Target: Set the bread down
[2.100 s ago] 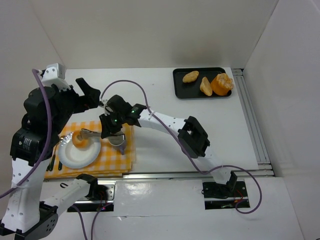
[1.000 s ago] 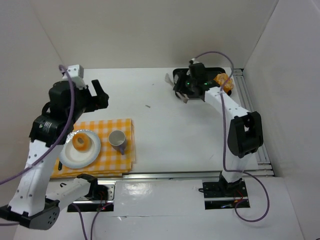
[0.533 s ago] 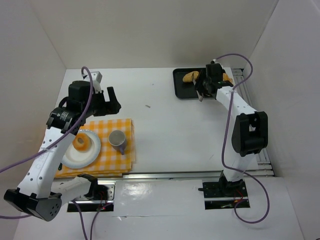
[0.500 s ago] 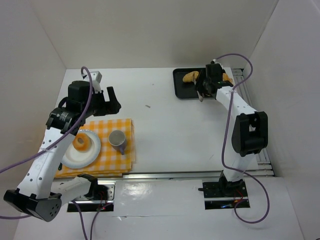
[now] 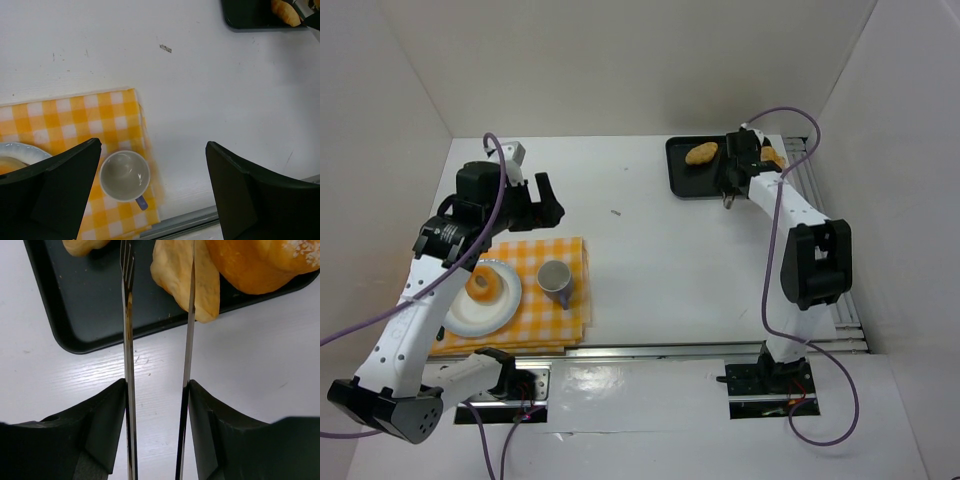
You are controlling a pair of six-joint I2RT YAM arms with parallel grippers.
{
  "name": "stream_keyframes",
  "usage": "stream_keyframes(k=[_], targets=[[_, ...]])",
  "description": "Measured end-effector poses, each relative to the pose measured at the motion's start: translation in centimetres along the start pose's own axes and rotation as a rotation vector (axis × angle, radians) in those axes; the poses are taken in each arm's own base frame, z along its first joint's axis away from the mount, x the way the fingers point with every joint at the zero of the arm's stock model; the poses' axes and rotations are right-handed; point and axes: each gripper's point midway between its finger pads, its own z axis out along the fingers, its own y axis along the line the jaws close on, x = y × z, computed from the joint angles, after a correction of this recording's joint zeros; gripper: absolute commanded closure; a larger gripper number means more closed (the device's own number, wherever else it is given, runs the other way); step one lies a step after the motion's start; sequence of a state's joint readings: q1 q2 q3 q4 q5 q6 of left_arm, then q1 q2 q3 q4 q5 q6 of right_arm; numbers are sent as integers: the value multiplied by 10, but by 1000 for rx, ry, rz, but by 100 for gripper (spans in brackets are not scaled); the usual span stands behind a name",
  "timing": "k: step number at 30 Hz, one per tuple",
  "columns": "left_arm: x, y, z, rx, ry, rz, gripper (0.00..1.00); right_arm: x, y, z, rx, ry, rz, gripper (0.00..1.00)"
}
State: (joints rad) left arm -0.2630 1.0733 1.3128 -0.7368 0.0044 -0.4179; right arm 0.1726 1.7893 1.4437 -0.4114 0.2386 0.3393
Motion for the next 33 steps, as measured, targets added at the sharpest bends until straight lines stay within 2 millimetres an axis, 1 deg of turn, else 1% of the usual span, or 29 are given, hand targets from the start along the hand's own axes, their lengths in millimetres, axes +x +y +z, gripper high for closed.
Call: stream_keyframes(k=[1, 2, 3, 5, 6, 7, 10, 13, 15, 17, 19, 22, 25, 27, 30, 33], targets=[[0, 0, 0, 1, 0, 0, 1, 3, 0, 3, 3, 10, -6, 44], [1, 0, 1, 0, 1, 0, 1, 5, 0, 5, 3, 18, -10, 52], [2, 0, 1, 0, 2, 0, 1, 9, 0, 8, 3, 33, -19, 55], [3, 1, 0, 0, 3, 0, 1, 15, -1, 11, 4, 53, -30, 64], [3, 1, 0, 0, 2, 0, 1, 17, -1, 11, 3, 60, -32, 73], [3, 1, 0, 0, 1, 0, 1, 18, -1, 11, 2, 63, -35, 80], [3, 1, -1, 2, -2, 0, 1, 17, 1, 10, -8, 64, -33, 93], [2, 1, -2, 1, -5, 0, 1, 15, 4, 6, -22, 63, -28, 96], [2, 2, -2, -5, -9, 0, 1, 12, 7, -1, -35, 57, -29, 97], [0, 3, -3, -11, -15, 1, 1, 6, 17, -13, -70, 37, -32, 97], [-3, 3, -6, -19, -21, 1, 1, -3, 32, -29, -121, 9, -38, 98], [-15, 2, -15, -25, -57, 1, 1, -15, 67, -61, -234, -41, -58, 100], [-28, 1, -26, -29, -105, -4, 1, -15, 117, -95, -387, -73, -89, 100], [-35, 1, -33, -36, -129, -8, 1, -5, 158, -119, -502, -71, -122, 100], [-49, -1, -50, -39, -194, -24, 1, 18, 215, -156, -660, -49, -182, 100], [-61, 1, -71, -51, -264, -54, 1, 50, 278, -196, -838, -13, -242, 100]])
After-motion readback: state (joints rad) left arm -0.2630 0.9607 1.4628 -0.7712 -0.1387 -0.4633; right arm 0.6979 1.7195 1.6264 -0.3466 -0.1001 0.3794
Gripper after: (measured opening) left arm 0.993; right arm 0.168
